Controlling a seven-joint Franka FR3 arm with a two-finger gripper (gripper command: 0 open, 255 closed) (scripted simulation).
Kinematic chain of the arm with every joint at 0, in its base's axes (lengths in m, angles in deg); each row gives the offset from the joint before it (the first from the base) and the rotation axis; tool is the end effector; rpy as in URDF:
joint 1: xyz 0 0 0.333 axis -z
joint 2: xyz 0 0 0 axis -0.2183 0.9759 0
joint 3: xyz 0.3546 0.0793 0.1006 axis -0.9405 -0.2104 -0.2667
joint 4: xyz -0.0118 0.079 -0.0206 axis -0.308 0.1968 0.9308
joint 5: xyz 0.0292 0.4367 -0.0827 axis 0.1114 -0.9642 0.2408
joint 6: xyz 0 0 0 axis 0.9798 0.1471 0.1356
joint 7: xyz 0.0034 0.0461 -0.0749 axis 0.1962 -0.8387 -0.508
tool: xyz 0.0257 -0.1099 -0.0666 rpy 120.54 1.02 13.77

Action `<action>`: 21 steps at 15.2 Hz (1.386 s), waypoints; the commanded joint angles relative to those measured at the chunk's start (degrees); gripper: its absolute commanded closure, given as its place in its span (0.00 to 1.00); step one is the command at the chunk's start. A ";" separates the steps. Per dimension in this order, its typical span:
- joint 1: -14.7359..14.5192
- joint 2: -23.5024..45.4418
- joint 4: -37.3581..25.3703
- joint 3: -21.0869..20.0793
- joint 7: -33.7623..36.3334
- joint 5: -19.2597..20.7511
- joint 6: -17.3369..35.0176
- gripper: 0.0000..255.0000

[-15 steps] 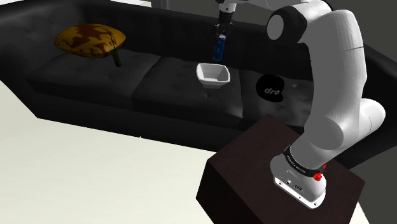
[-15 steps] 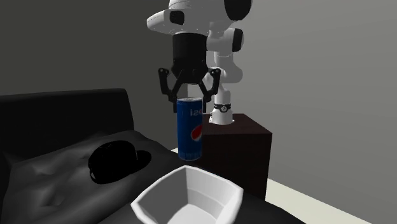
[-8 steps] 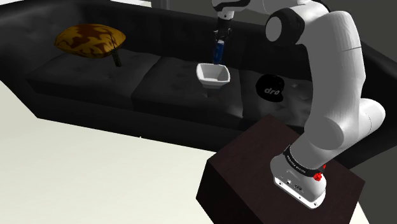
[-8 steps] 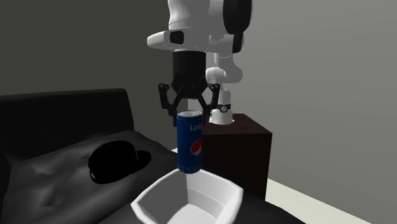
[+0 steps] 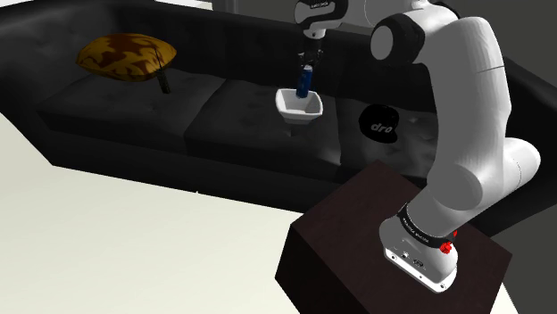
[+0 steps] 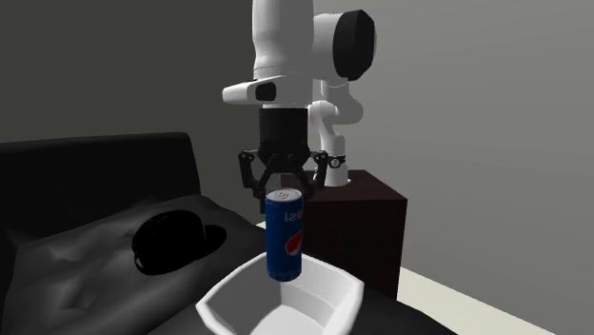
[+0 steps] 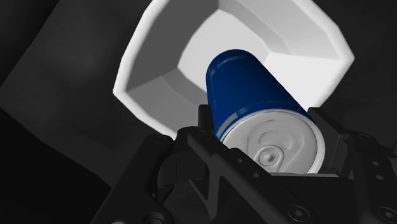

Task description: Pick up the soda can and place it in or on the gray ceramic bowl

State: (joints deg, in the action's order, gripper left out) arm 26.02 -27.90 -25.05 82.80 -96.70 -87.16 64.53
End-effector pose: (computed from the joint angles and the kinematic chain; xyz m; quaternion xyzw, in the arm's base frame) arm 0.8156 -0.2678 0.3347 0.9995 -0.0324 0.0003 0.0038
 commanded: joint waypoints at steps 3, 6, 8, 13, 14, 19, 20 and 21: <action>0.00 1.01 1.35 -0.08 -0.10 -0.12 2.42 1.00; -0.01 1.71 2.10 -0.14 -0.14 -0.20 3.86 1.00; -0.01 1.72 2.08 -0.14 -0.14 -0.20 3.85 1.00; -0.01 1.72 2.08 -0.14 -0.14 -0.20 3.85 1.00; -0.01 1.72 2.08 -0.14 -0.14 -0.20 3.85 1.00; -0.01 1.72 2.08 -0.15 -0.14 -0.20 3.85 0.00; -0.01 1.72 2.08 -0.15 -0.14 -0.20 3.85 0.00; -0.01 1.02 1.33 -0.09 -0.09 -0.12 2.42 0.00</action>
State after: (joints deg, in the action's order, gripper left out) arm 26.02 -26.32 -23.71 82.68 -96.79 -87.33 67.52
